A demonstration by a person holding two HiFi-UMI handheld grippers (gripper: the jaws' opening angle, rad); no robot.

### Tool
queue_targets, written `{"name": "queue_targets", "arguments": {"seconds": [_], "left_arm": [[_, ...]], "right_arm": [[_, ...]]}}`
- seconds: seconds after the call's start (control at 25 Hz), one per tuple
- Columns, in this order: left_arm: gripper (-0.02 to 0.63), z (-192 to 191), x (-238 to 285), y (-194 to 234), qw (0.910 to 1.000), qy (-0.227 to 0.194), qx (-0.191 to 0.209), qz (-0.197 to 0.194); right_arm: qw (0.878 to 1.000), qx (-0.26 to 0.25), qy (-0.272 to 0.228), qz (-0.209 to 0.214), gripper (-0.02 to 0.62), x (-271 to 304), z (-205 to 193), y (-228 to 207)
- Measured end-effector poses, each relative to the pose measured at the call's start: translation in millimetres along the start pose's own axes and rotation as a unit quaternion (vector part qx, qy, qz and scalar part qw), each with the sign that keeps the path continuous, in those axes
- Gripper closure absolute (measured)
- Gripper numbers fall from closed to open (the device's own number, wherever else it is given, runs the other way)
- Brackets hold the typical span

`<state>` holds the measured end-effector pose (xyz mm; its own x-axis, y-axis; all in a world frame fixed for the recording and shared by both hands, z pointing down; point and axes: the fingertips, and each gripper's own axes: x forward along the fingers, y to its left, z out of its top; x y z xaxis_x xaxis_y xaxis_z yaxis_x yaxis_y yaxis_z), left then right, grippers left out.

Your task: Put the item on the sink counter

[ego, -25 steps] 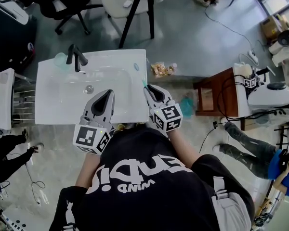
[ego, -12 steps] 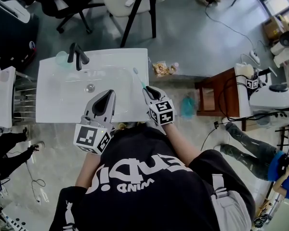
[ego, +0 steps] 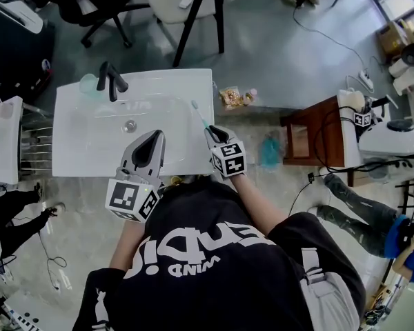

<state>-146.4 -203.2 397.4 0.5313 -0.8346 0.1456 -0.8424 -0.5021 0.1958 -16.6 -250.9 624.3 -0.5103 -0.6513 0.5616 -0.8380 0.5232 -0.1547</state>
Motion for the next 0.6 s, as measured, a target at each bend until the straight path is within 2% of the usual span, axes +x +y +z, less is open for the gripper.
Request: {"name": "queue_targets", "arguments": {"seconds": [0.6], "left_arm": [[0.586,1.0,2.9,6.8,1.0000,0.002,-0.003,0.003]], "right_arm": [[1.000,0.006,0.024,-0.008,0.528,12.0,-9.7,-1.3]]}}
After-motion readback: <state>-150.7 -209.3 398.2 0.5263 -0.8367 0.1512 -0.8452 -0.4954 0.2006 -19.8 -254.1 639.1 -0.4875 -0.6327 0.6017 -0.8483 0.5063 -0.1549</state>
